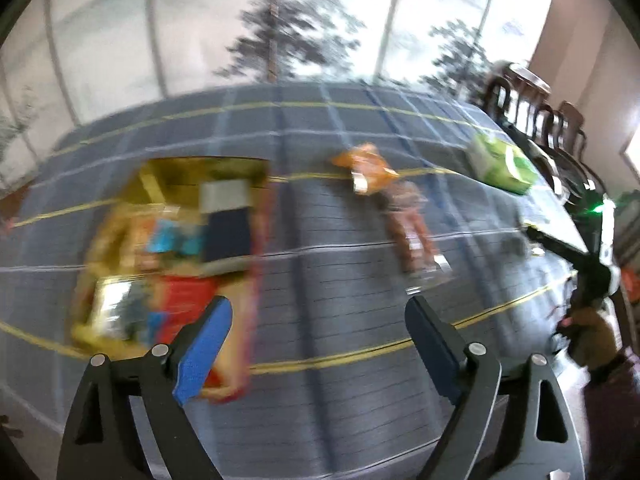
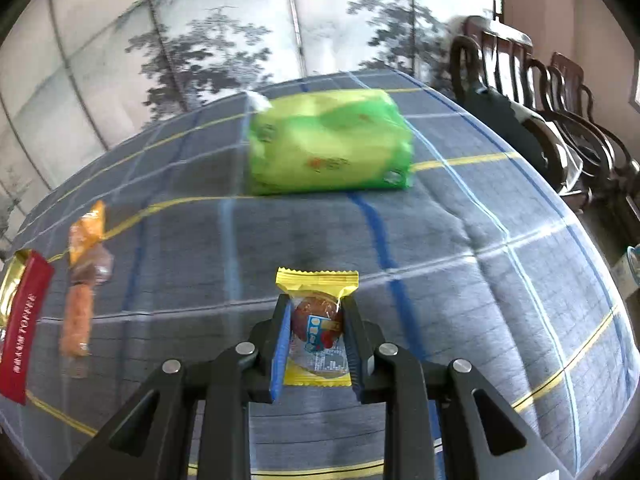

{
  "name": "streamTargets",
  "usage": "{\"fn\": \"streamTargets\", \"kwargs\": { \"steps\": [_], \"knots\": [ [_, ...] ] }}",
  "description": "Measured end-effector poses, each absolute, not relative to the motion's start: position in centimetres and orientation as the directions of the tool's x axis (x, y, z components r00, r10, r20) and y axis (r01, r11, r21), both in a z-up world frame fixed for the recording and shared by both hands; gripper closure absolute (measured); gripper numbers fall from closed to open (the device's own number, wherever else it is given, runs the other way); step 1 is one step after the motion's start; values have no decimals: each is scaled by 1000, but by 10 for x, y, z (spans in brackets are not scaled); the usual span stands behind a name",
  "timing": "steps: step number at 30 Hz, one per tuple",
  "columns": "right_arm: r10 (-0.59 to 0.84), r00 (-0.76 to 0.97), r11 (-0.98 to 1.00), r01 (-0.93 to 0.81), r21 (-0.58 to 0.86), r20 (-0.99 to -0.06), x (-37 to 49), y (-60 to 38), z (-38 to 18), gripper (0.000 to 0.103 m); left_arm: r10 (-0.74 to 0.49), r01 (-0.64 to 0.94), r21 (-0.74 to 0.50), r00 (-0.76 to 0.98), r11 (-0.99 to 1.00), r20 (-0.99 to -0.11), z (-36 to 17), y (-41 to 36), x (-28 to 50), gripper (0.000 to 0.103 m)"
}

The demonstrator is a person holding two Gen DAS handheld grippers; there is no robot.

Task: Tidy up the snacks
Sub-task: 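Grasp the yellow-wrapped candy with the right gripper and lift it, then grasp the clear peanut bag with the left gripper while the right gripper holds the yellow candy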

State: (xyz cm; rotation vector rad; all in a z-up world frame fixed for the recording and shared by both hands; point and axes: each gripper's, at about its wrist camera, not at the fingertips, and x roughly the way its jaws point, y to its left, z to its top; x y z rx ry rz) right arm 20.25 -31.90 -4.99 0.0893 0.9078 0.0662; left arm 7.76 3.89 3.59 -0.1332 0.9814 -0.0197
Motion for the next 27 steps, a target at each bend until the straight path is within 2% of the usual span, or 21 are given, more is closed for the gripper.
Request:
{"fn": "streamTargets", "kwargs": {
  "steps": [7, 15, 24, 27],
  "knots": [
    [93, 638, 995, -23, 102, -764, 210, -335, -63, 78, -154, 3, -172, 470, 985, -869, 8, -12, 147, 17],
    [146, 650, 986, -36, 162, -746, 207, -339, -65, 76, -139, -17, -158, 387, 987, -912, -26, -37, 194, 17],
    [180, 649, 979, -46, 198, -739, 208, -342, -64, 76, -80, -61, -109, 358, 992, -930, -43, -47, 208, 17],
    [185, 649, 978, -47, 204, -738, 208, -343, -64, 76, -50, -62, -75, 337, 995, -940, -53, -52, 213, 26]
  ]
}}
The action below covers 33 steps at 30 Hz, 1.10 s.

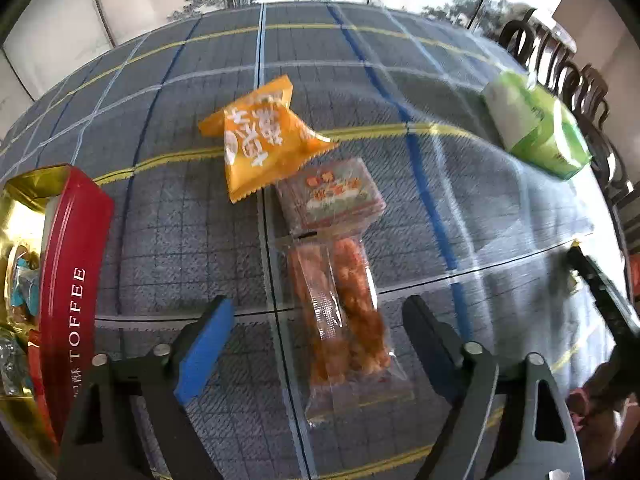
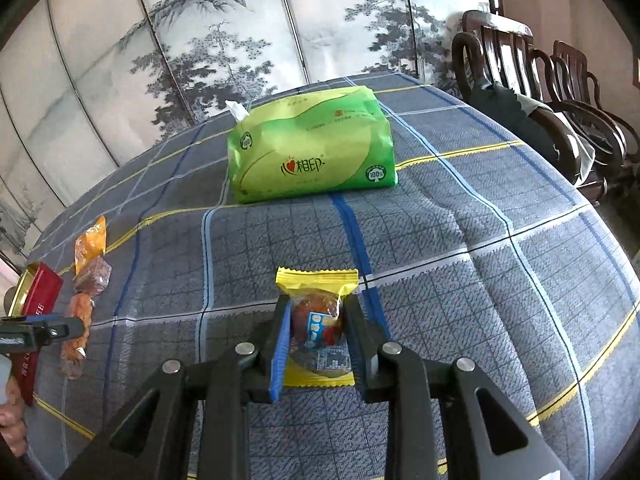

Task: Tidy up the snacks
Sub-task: 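Grasp the clear peanut bag with the left gripper while the right gripper holds the yellow candy, then carry the clear peanut bag into the gold tin and open the left gripper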

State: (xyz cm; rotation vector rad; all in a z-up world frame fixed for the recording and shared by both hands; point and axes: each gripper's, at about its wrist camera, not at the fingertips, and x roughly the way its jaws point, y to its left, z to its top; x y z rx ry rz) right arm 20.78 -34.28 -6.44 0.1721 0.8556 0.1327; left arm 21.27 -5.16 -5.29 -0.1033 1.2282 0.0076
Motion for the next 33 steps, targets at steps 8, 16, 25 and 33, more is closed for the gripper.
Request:
{"fn": "streamTargets", "kwargs": {
  "steps": [8, 16, 25, 33],
  "knots": [
    [183, 649, 978, -47, 201, -739, 208, -343, -64, 76, 5, -14, -1, 380, 1000, -925, -47, -68, 196, 69],
    [167, 649, 982, -41, 184, -743, 208, -341, -65, 76, 52, 23, 78, 545, 997, -837, -5, -80, 126, 69],
    [142, 647, 987, -39, 154, -749, 208, -336, -65, 76, 33, 44, 77, 619, 996, -785, 36, -73, 83, 69],
    [128, 646, 990, -38, 136, -752, 209, -333, -64, 76, 43, -4, 52, 618, 999, -785, 43, -49, 66, 69]
  ]
}}
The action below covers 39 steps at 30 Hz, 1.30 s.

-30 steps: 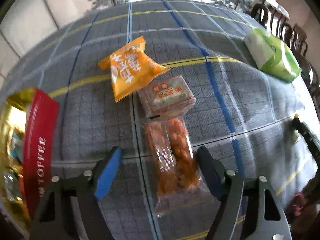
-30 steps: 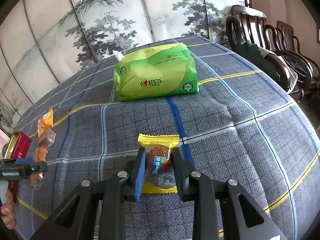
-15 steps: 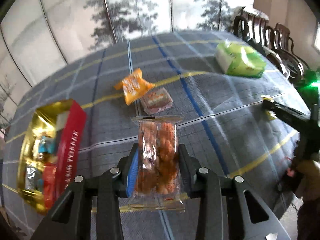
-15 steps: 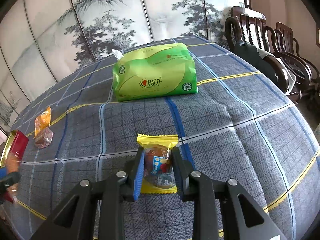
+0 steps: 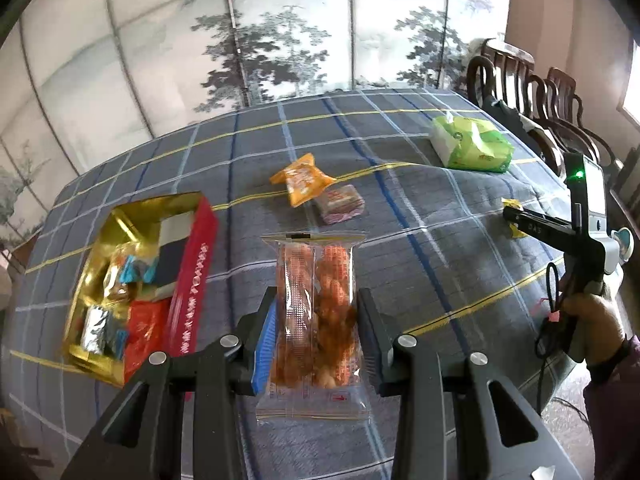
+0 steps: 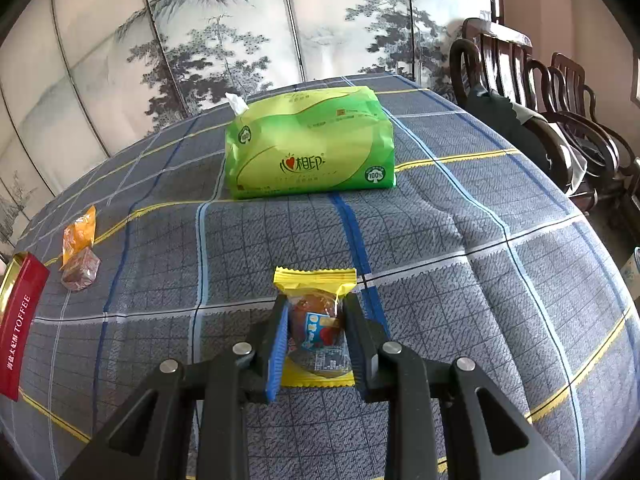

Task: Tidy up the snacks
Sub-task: 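Carry the clear peanut bag into the gold tin and open the left gripper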

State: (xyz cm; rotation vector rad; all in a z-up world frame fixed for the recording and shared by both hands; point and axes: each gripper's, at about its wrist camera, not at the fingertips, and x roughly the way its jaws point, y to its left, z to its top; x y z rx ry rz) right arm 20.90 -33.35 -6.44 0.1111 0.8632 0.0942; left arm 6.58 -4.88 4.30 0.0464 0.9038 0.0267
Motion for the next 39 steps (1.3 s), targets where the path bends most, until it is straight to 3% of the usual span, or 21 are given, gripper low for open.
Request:
{"fn": "streamTargets", "kwargs": {
  "steps": [39],
  "knots": [
    [98, 644, 995, -48, 87, -759, 208, -327, -65, 71, 94, -211, -30, 552, 977, -828, 32, 54, 51, 69]
  ]
}}
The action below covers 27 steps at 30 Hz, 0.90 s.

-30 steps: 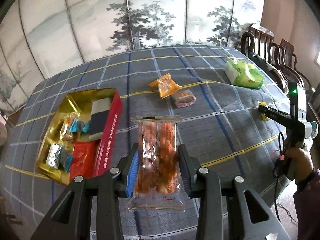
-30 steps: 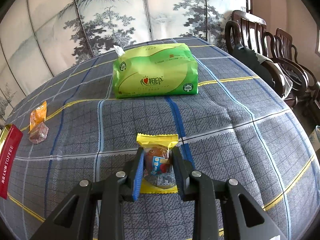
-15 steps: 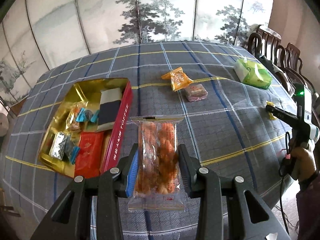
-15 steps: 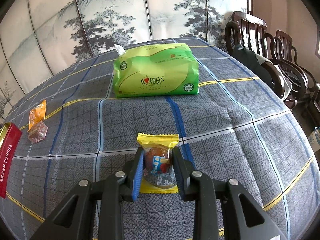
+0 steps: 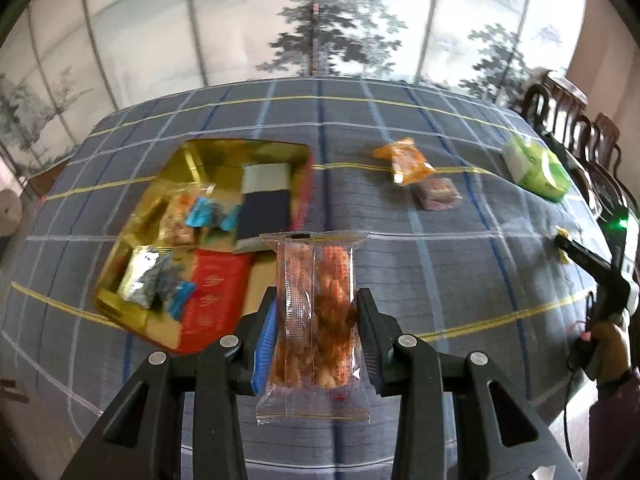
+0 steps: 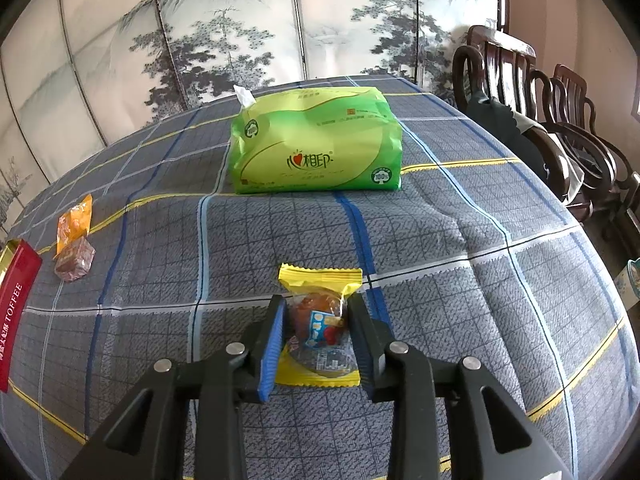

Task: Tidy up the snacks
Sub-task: 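Carry the clear peanut bag into the gold tin and open the left gripper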

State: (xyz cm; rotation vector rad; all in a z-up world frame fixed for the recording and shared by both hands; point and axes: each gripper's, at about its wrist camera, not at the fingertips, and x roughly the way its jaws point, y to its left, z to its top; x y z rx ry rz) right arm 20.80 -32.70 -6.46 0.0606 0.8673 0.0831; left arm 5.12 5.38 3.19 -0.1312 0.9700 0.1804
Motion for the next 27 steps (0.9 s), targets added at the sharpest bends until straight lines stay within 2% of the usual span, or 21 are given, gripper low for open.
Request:
{"fn": "streamTargets", "kwargs": {
  "steps": [16, 27],
  "knots": [
    [96, 643, 995, -55, 79, -760, 208, -325, -65, 68, 240, -389, 26, 513, 921, -824, 33, 147, 60, 69],
    [90, 640, 996, -73, 56, -763, 208, -319, -65, 60, 258, -375, 53, 522, 925, -813, 39, 162, 104, 70]
  ]
}}
